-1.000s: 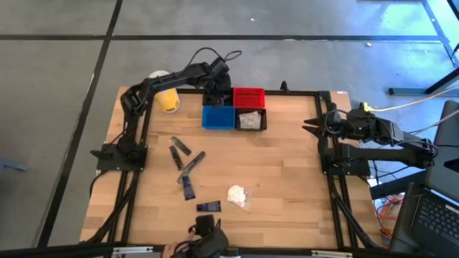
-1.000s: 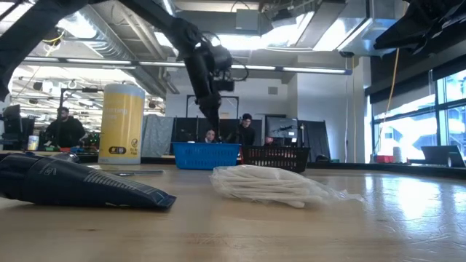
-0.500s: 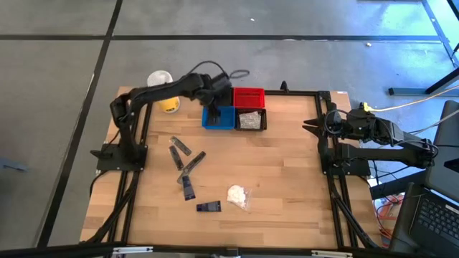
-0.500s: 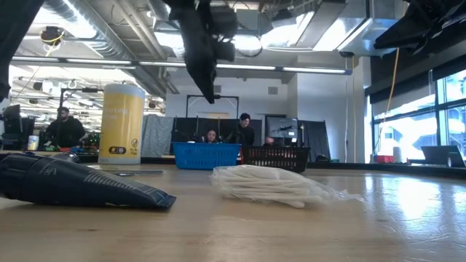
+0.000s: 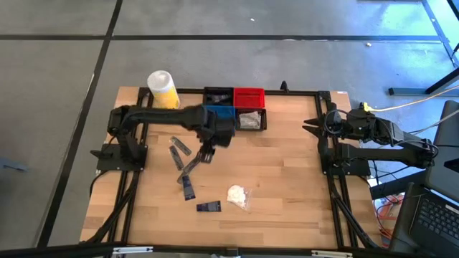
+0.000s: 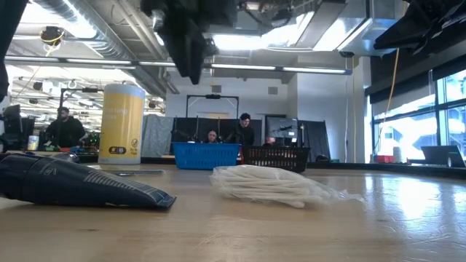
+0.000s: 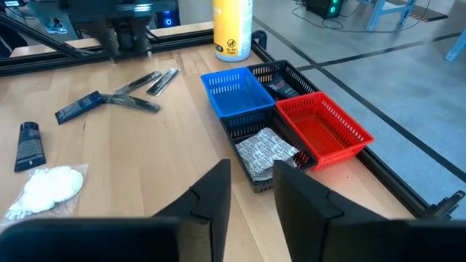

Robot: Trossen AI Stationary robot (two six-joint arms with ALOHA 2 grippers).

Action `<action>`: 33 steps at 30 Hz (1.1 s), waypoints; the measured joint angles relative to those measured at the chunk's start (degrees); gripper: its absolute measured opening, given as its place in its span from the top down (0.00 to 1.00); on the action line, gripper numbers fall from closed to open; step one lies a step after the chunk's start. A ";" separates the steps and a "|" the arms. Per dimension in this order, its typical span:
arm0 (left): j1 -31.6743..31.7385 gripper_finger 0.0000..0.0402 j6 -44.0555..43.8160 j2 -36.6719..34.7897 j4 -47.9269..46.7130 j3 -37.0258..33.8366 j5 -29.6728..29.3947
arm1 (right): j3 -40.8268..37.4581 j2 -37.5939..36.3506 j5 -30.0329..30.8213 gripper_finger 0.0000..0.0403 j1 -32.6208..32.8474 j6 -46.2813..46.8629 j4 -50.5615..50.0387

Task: Pick & Place Travel size toiletries
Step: Put the top shave cream into the top black bin

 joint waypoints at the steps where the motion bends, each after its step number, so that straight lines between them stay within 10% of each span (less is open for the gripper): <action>1: -1.34 0.53 -0.01 0.00 -0.79 0.00 0.00 | 0.00 0.01 0.00 0.72 0.00 0.00 -0.01; 33: -25.68 0.53 11.68 0.04 -3.53 -16.23 -4.14 | 0.00 0.01 0.01 0.59 -0.01 0.01 0.01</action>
